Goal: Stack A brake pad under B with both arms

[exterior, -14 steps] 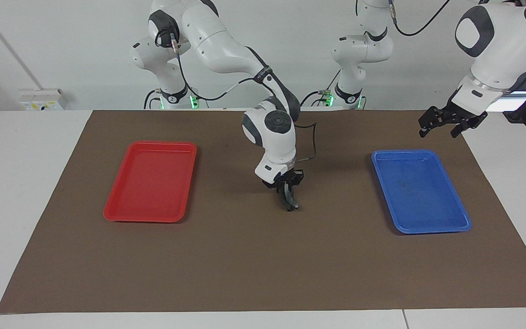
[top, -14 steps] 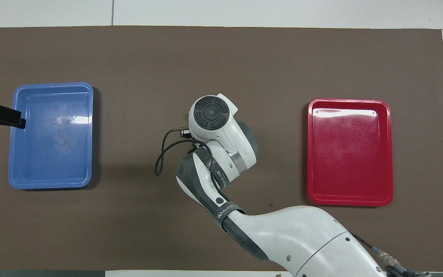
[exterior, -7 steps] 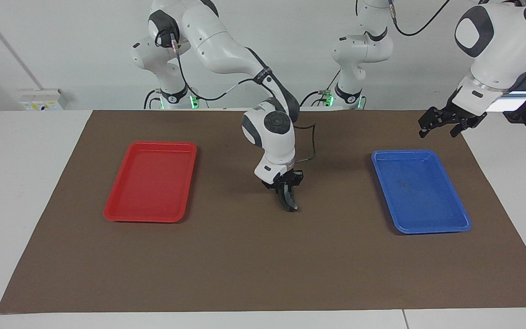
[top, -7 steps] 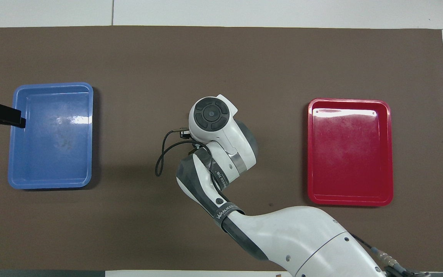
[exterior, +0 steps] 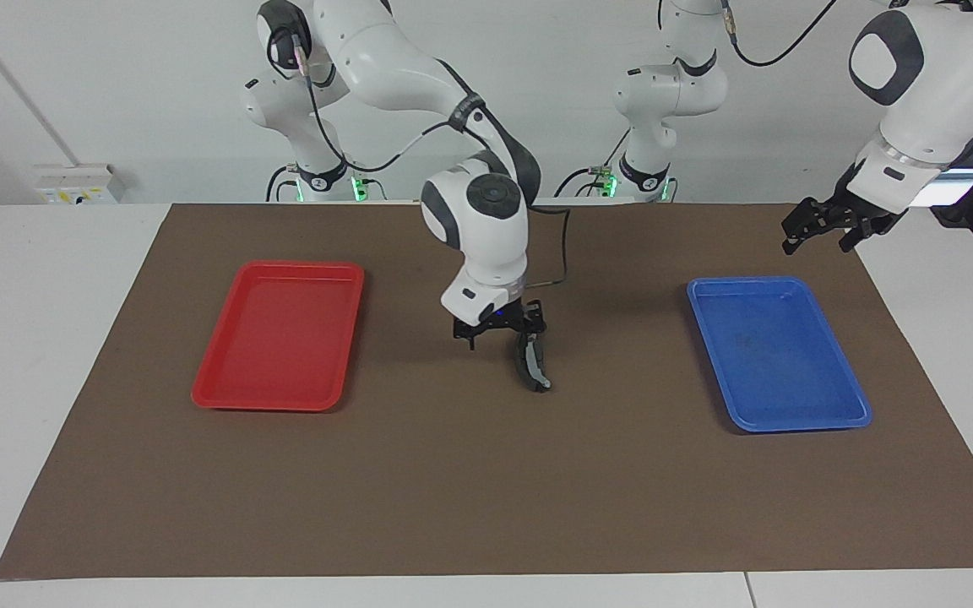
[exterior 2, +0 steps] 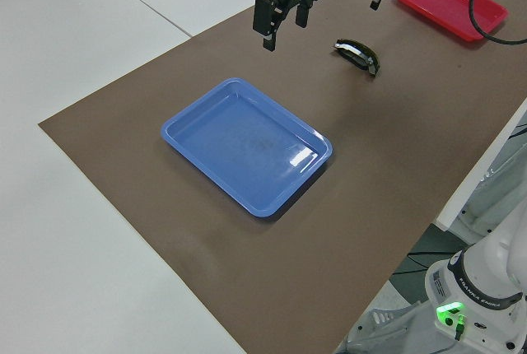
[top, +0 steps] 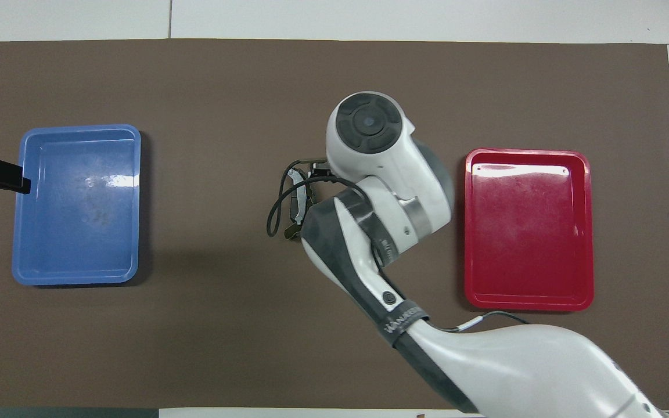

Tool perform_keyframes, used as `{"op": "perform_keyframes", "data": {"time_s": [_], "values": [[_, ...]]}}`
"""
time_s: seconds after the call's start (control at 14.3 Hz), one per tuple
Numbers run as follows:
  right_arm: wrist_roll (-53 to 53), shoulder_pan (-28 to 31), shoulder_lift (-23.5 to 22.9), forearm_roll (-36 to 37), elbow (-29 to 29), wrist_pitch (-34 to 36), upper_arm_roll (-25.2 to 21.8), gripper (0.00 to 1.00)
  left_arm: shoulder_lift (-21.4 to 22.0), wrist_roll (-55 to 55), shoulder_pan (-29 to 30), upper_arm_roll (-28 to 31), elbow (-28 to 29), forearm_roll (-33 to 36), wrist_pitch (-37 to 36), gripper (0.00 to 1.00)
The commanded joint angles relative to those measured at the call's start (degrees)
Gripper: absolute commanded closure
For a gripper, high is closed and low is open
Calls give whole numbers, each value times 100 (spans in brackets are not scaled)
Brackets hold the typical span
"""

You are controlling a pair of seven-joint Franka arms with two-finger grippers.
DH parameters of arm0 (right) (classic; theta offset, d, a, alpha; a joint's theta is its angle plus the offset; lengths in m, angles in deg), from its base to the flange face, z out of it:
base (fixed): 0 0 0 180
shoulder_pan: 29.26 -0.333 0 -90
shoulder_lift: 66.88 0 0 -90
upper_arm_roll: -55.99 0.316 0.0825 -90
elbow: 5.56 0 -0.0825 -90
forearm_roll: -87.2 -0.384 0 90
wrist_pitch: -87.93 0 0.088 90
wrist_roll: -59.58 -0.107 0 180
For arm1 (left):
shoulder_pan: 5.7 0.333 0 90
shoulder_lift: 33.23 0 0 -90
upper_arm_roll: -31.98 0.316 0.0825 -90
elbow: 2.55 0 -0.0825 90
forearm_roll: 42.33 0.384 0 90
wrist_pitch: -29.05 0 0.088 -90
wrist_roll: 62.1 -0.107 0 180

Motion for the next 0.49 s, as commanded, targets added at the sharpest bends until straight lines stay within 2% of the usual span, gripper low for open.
{"op": "perform_keyframes", "data": {"time_s": [0.0,0.21,0.42], "values": [[495,1032,1115,76,315,1189,105,0,103,73,8,-20,81,67,-85,0],[1998,2315,2003,76,517,2140,105,0,103,73,17,-11,72,67,-85,0],[2571,2880,2410,85,562,2730,96,0,103,73,8,-19,72,67,-85,0]]}}
